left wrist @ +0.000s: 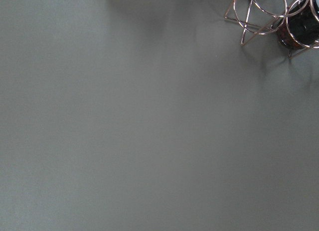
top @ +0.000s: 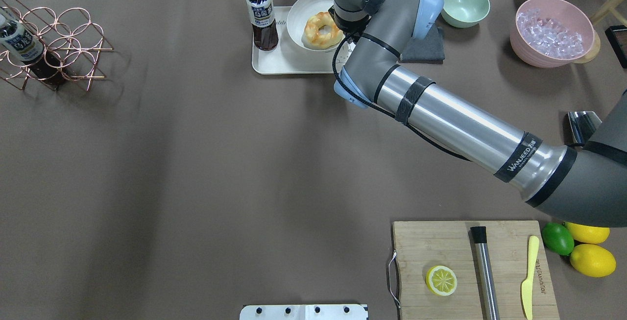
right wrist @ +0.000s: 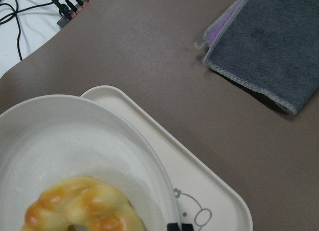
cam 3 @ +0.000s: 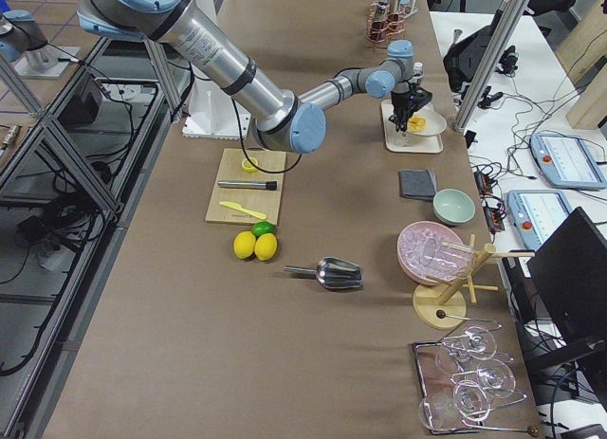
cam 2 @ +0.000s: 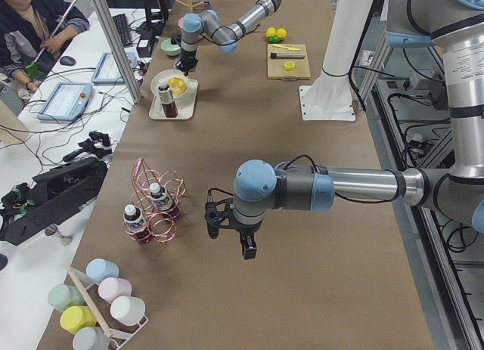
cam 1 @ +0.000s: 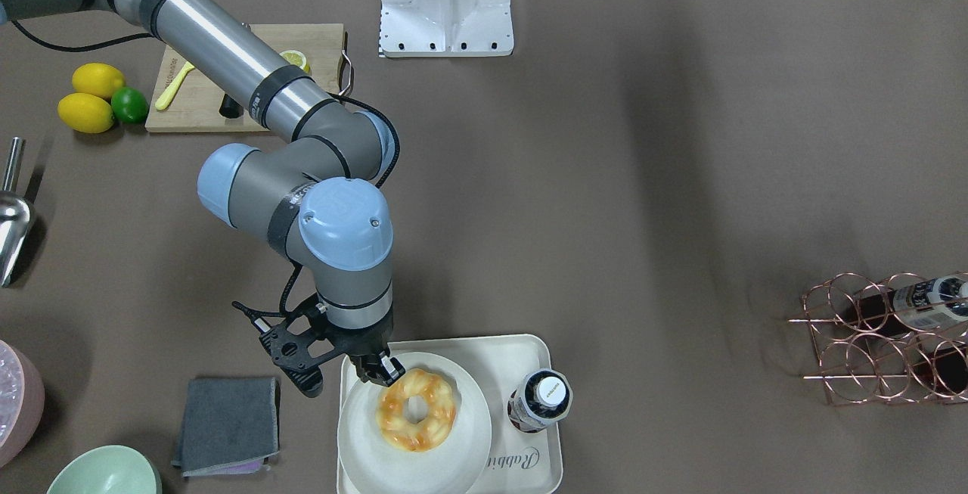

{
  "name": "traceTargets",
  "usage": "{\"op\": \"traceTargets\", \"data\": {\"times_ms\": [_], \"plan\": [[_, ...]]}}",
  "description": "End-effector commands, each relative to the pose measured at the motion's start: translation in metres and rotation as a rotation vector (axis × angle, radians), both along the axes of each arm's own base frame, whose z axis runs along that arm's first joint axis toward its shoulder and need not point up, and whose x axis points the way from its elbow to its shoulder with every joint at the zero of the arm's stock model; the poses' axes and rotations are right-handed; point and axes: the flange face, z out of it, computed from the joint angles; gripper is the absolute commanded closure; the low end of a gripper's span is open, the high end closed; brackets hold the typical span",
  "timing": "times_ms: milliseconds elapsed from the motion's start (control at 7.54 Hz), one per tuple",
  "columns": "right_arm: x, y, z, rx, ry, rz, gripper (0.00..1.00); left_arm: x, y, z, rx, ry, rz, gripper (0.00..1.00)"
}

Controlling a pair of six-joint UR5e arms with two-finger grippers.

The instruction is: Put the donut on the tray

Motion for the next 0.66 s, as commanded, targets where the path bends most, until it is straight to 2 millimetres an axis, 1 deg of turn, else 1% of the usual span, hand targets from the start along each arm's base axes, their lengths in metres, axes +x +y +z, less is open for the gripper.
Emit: {"op": "traceTargets", "data": {"times_ms": [0,133,265,398,531], "plan": [[-0.014,0.007,-0.004,0.037,0.030,0.008,0.00,0.000,0.000,0.001,-0.001,-0.001,0.000,0.01],[-0.004,0.008,-0.013,0.054,0.019,0.001,0.00,0.000,0.000,0.000,-0.001,0.001,0.000,0.01],[0.019,0.020,-0.013,0.065,0.023,-0.027,0.00,0.000,0.000,0.000,-0.001,0.001,0.000,0.01],[0.057,0.034,-0.005,0.082,0.006,-0.108,0.00,0.000,0.000,0.000,-0.001,0.001,0.000,0.01],[0.106,0.040,0.011,0.091,-0.037,-0.180,0.00,0.000,0.004,0.003,-0.009,0.002,0.000,0.01]]}}
